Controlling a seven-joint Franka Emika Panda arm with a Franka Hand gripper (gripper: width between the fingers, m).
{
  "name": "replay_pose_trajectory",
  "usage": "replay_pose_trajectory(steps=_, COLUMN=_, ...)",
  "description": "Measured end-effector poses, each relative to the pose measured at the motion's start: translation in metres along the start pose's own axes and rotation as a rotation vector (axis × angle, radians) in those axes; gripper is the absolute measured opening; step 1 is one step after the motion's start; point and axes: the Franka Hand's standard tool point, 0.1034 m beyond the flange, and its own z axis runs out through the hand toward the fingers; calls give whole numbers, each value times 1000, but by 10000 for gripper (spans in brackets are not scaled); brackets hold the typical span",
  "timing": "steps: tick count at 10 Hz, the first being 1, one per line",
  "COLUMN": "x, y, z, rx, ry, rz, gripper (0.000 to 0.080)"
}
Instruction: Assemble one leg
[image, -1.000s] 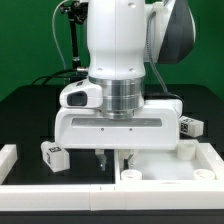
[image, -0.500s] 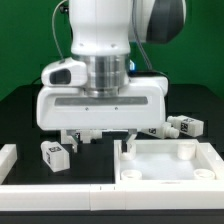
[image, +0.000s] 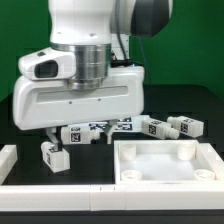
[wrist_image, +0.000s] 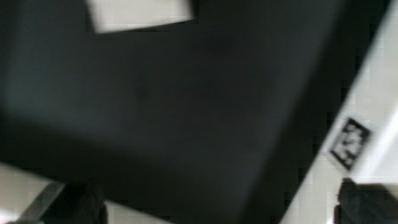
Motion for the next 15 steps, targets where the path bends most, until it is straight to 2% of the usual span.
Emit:
replay_pose_trajectory(steps=1, x=0, y=0, z=1, rx=-6, ry=5, rz=-30, gripper=648)
replay_pose_trajectory(steps=2, x=-1, y=-7, z=5, rx=-3, ry=6, rz=-43, gripper=648)
replay_pose_trajectory(steps=5, x=-3, y=-5, z=5, rx=2, ry=-8, rz=-52, gripper=648)
replay_pose_trajectory(steps=6, x=-13, y=-1, z=8, rx=29, ry=-87, rz=-66, gripper=648)
replay_pose_trajectory(steps=7, x=-18, y=7, z=4, rx=38, ry=-149, rz=-69, gripper=648)
replay_pose_trajectory(steps=8, x=-23, y=7, z=0, rx=27, ry=-241, rz=-49, gripper=648)
replay_pose_trajectory(steps=9, x=-23, y=2, z=5, rx=-5, ry=-283, rz=-51, gripper=648)
replay_pose_trajectory(steps=11, x=-29, y=0, z=9, rx=28, ry=-381, rz=-46, gripper=648)
replay_pose_trajectory(steps=13, x=-33, y=-11, z=12, rx=64, ry=-525, rz=-61, gripper=648)
replay_pose_trajectory(steps=14, x=-33, y=-3, z=21, rx=79, ry=-576, rz=-83, gripper=648)
replay_pose_trajectory(steps=15, x=-44, y=2, z=24, rx=81, ry=-670, rz=-81, gripper=648)
